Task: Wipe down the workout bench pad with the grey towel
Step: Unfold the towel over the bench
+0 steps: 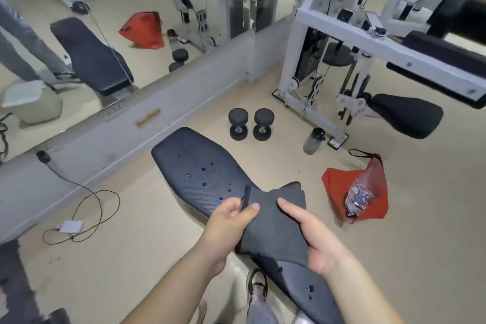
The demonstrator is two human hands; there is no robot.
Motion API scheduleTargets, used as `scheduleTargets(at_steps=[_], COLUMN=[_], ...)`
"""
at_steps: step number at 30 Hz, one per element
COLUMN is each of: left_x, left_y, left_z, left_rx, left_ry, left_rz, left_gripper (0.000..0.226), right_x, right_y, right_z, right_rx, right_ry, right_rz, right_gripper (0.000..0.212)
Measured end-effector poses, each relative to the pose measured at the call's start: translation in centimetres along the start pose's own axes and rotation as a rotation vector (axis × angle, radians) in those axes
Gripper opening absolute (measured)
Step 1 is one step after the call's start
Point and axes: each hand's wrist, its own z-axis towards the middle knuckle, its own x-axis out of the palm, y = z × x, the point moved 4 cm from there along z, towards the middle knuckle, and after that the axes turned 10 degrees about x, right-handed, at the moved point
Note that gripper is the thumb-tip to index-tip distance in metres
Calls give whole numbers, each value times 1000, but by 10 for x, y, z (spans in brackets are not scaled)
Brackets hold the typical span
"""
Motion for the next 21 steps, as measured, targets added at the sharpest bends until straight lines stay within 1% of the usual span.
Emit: scheduleTargets(at_steps=[2,6,8,12,16,19,21], left_x=[4,-4,-19,-61,-110,-152,-183], left_y=[-9,-21,-24,-28,-46,-56,-61], left_z=[19,60,78,105,145,174,199], left_rx=[-5,-3,-21,-78,-95,-100,-112], left_ry=[16,36,5,-81,-118,-123,-96], left_rz=[10,43,57,89,89,106,124], left_gripper=[15,27,29,19,13,7,7], right_x=[-6,1,14,46,90,121,140], right_y=[13,48,65,88,106,106,102], right_z=[13,46,62,94,133,164,192], right_rx=[-21,-119,-147,-133,-145,-192,-198], right_ry=[-4,-45,-70,-83,-86,-112,-140], right_rz=[-6,-21,-16,13,23,66,114], right_gripper=[48,39,37,36,36,31,32])
